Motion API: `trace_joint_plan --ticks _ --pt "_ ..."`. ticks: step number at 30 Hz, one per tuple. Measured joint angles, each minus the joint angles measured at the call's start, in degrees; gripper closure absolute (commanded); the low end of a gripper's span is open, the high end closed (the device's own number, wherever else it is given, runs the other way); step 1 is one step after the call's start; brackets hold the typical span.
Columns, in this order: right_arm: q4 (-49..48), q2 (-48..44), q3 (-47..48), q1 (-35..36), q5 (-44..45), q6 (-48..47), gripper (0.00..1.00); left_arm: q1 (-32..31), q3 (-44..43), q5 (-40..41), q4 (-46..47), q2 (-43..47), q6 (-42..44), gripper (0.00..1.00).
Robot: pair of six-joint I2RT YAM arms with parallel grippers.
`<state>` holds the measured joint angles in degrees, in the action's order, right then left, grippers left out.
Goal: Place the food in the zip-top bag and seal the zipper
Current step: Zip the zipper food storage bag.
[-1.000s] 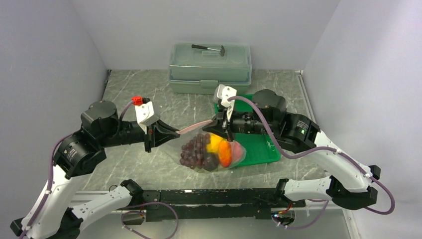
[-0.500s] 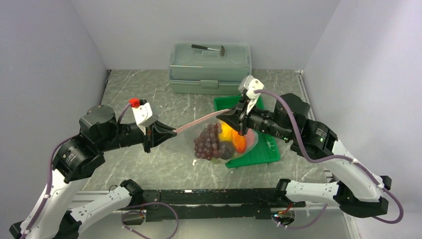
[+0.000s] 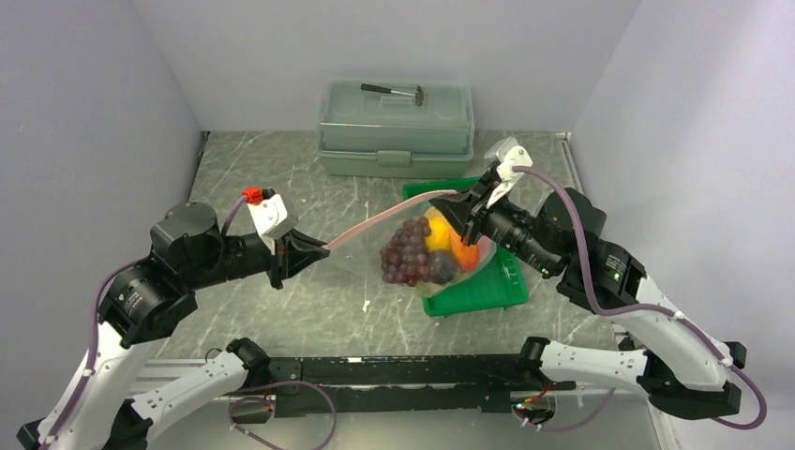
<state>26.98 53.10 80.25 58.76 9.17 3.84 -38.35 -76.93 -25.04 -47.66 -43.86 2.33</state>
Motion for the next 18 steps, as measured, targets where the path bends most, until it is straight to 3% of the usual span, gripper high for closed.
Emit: trace_joint_plan --ticks 14,18 --pt "-3.02 -2.12 -2.34 0.04 3.91 0.90 1.00 -0.02 0.79 1.29 0.55 1.42 0.00 1.00" --pt "-3.08 -2.12 -2.34 0.04 3.87 0.94 1.00 0.00 0.81 1.42 0.70 1.51 -0.02 0.83"
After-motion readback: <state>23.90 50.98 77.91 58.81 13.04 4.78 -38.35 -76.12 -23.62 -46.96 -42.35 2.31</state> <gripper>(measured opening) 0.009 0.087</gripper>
